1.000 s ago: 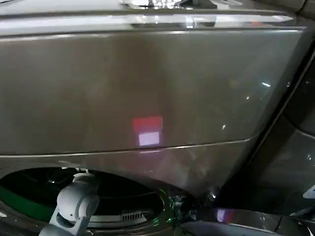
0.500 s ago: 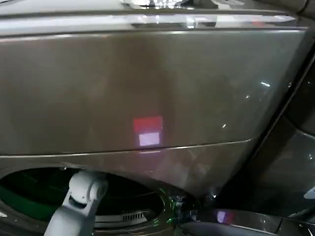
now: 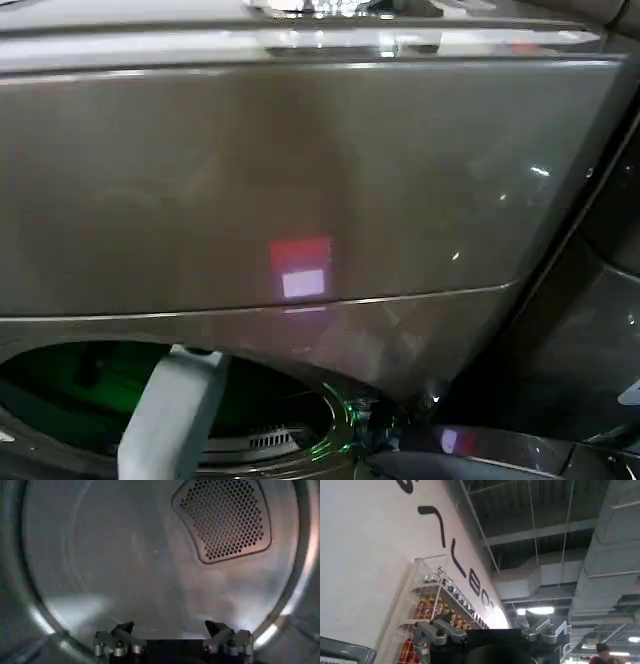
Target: Grasp the clothes from the dryer.
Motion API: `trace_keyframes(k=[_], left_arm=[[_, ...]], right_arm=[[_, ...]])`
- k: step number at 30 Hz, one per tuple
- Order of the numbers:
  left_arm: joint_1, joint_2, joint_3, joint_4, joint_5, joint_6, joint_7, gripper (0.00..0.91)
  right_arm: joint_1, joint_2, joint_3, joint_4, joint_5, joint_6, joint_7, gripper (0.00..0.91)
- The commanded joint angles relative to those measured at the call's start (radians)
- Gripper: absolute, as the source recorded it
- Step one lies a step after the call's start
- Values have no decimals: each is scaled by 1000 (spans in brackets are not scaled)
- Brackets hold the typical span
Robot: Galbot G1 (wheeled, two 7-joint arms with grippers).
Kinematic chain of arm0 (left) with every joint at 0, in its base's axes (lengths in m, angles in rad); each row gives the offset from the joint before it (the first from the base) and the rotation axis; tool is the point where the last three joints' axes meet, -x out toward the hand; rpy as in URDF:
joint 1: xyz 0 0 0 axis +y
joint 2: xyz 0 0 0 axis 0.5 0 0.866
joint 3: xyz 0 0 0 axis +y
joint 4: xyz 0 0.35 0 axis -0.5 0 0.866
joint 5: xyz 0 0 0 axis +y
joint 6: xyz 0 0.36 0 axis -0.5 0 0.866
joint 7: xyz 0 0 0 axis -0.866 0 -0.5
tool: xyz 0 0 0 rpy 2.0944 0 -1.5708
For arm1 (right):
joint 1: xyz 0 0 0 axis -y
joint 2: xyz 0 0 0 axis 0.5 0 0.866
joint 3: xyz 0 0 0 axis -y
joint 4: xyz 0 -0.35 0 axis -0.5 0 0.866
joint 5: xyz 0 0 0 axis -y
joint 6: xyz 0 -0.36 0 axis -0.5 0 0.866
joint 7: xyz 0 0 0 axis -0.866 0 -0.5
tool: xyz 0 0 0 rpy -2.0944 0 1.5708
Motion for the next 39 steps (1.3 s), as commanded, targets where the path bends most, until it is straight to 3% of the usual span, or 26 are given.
trace_keyframes(k=[1, 11, 18, 25, 34, 39], left_arm=[[-110, -26, 2, 217, 31, -41, 34, 907], [-206, -5, 35, 353, 51, -40, 249, 907], [-277, 29, 79, 482, 53, -92, 494, 907], [-334, 56, 195, 550, 63, -117, 659, 907], [-449, 60, 284, 730, 133, -247, 926, 907], [-506, 48, 329, 799, 177, -266, 1039, 907]], right_arm=[[4, 3, -1, 1, 0, 0, -1, 907], [7, 7, -1, 1, 2, 1, -4, 907], [7, 9, -4, 4, 6, 0, -6, 907], [16, 9, -17, 12, 8, 0, -6, 907], [19, 17, -24, 21, 9, 1, -8, 907], [26, 17, -31, 23, 8, 1, -8, 907]])
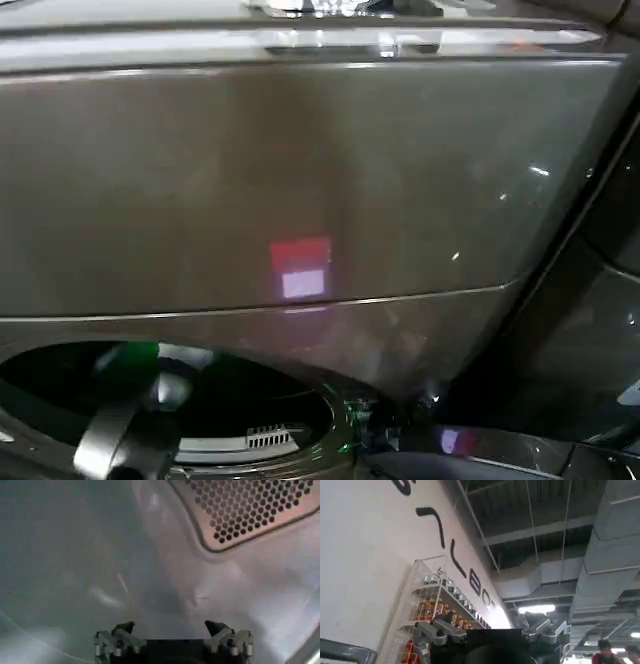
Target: Grasp the clothes from the dryer.
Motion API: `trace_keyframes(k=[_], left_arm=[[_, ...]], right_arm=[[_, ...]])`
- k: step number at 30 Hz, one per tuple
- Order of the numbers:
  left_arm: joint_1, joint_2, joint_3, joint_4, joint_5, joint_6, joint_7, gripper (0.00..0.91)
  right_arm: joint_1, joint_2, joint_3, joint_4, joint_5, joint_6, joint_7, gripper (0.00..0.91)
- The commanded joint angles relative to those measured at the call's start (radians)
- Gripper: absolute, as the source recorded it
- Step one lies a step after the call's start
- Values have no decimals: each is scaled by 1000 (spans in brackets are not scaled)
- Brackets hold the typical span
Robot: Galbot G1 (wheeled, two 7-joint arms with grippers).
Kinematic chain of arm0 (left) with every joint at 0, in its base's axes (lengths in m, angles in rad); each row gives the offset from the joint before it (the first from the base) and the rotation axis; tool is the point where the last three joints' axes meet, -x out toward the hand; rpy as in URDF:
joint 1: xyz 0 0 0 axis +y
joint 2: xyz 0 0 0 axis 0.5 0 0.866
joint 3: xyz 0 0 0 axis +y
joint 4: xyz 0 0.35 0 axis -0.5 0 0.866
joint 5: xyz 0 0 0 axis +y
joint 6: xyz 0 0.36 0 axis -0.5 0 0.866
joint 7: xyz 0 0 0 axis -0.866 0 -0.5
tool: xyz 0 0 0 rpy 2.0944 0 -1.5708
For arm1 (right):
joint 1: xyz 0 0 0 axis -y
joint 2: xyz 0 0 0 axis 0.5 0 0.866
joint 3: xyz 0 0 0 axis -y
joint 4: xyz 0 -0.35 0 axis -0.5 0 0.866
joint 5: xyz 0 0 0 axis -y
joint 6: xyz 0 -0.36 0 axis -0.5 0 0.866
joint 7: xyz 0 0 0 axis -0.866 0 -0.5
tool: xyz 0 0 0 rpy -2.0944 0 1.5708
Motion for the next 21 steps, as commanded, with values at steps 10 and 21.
trace_keyframes(k=[10, 21], left_arm=[[-165, -14, 197, 237, 160, -139, 470, 907], [-208, -17, 299, 299, 281, -214, 608, 907]], right_arm=[[1, 5, -3, 6, 0, 2, -2, 907], [3, 11, -6, 8, 0, 2, -4, 907]])
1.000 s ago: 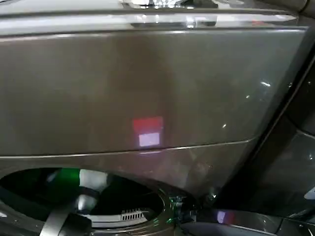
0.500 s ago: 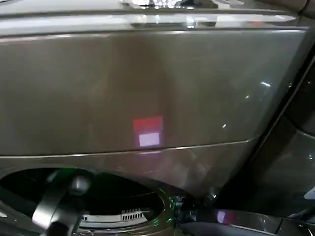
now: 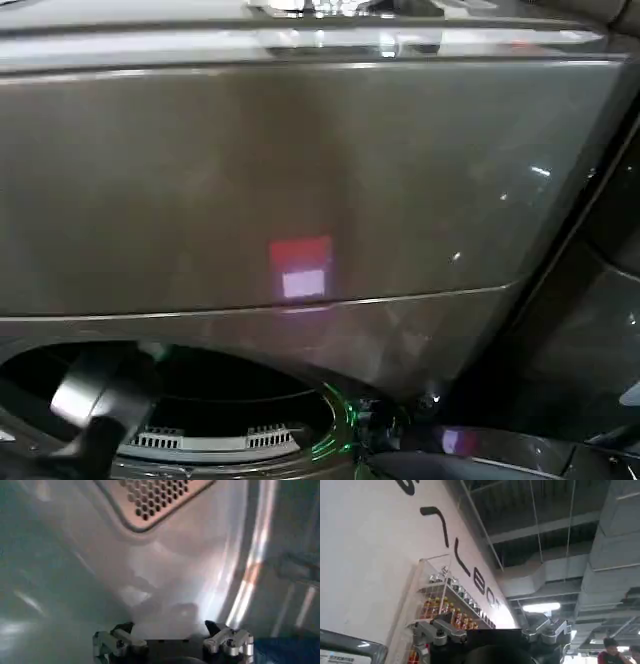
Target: Grasp the clothes from the dryer.
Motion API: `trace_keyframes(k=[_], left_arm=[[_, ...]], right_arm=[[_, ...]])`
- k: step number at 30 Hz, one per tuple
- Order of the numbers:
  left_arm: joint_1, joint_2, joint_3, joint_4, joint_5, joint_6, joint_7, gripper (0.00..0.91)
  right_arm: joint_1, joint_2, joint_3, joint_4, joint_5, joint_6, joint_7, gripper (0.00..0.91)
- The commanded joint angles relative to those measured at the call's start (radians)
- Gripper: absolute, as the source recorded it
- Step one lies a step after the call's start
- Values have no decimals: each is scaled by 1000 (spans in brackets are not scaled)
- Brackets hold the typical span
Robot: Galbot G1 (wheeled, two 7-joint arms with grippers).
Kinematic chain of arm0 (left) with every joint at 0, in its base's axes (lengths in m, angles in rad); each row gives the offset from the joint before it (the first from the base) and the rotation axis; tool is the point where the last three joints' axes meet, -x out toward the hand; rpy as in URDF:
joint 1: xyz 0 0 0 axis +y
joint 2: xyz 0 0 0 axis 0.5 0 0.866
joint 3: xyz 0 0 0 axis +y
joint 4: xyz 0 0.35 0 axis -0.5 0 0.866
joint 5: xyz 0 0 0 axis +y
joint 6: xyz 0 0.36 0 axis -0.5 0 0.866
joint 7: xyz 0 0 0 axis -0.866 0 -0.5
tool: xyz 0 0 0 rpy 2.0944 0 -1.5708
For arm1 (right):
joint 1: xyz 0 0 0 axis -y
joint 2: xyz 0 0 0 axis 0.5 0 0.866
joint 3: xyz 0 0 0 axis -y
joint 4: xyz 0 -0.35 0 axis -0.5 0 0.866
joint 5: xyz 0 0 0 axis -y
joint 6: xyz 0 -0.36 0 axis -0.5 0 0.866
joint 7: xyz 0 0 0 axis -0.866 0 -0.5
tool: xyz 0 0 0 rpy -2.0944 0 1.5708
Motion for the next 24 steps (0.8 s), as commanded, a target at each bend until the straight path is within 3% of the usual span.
trace_keyframes(k=[1, 15, 20, 24], left_arm=[[-40, -2, 101, 61, 108, -59, 164, 907], [-55, -17, 182, 114, 309, -138, 250, 907], [-52, -24, 190, 142, 260, -229, 263, 907], [-46, -23, 193, 150, 265, -236, 271, 907]], right_arm=[[2, 1, -4, 1, 0, 0, 0, 907], [9, 5, -16, 9, -1, 1, 0, 907], [13, 5, -20, 8, -3, 1, -1, 907], [17, 10, -27, 13, -4, 2, -2, 907]])
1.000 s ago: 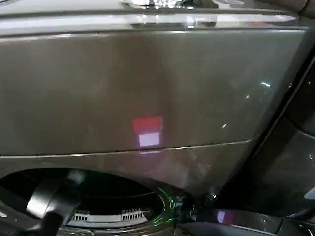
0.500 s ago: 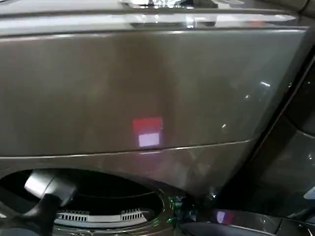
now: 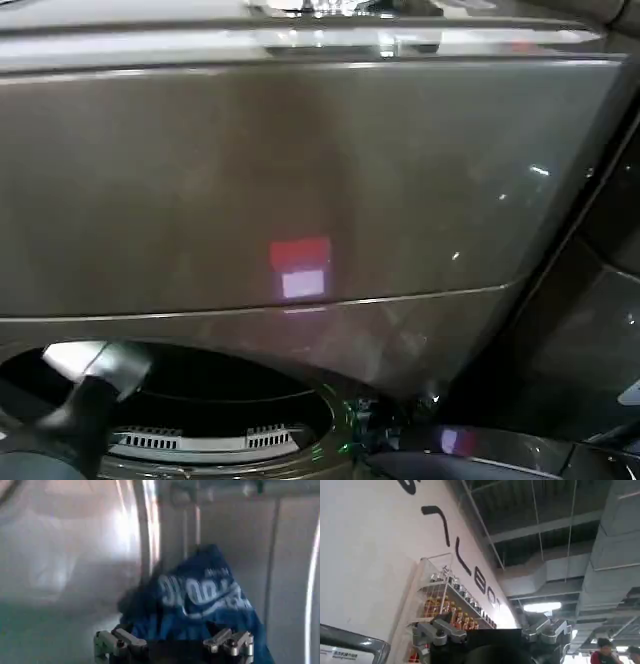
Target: Grasp the clothes from the dryer.
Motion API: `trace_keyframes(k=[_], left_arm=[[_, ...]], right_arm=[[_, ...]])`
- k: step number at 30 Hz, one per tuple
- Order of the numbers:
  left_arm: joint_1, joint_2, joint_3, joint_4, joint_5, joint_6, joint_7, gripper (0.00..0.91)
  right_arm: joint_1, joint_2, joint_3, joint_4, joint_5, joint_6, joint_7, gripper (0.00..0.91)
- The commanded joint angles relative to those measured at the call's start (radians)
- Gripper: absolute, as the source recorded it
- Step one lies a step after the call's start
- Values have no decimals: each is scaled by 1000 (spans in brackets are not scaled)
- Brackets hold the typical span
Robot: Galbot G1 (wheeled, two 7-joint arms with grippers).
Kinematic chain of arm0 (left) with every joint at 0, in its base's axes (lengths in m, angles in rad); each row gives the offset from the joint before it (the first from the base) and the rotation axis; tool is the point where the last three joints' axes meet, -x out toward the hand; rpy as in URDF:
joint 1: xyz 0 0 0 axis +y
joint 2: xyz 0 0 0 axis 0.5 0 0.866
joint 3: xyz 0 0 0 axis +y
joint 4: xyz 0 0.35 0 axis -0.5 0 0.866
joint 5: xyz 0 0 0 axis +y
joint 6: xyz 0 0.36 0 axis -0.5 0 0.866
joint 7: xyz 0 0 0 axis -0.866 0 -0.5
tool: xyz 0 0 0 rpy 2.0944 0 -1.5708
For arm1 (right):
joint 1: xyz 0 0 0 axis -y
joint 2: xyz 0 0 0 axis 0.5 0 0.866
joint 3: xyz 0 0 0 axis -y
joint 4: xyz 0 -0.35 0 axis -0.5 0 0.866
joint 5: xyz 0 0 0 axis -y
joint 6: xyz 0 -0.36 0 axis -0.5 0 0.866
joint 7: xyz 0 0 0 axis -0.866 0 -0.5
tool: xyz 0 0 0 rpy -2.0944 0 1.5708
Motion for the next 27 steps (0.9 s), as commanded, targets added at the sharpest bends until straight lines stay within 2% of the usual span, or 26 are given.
trace_keyframes(k=[1, 9, 14, 23, 25, 27], left_arm=[[6, 1, 26, 31, 27, -91, 40, 907], [7, 10, 57, 48, 88, -142, 66, 907], [14, 11, 58, 53, 98, -142, 61, 907], [22, 4, 44, 57, 92, -80, 93, 907], [21, 0, 44, 61, 94, -78, 95, 808], [21, -2, 46, 62, 96, -79, 99, 330]], right_arm=[[3, 5, -5, 4, -2, 1, -1, 907], [5, 13, -7, 10, -1, 3, -2, 907], [-1, 17, -1, 12, 3, 5, -3, 907], [-10, 24, 12, 14, 8, 6, -3, 907], [-10, 26, 11, 14, 7, 6, -3, 907], [-10, 25, 10, 13, 7, 6, -4, 907]])
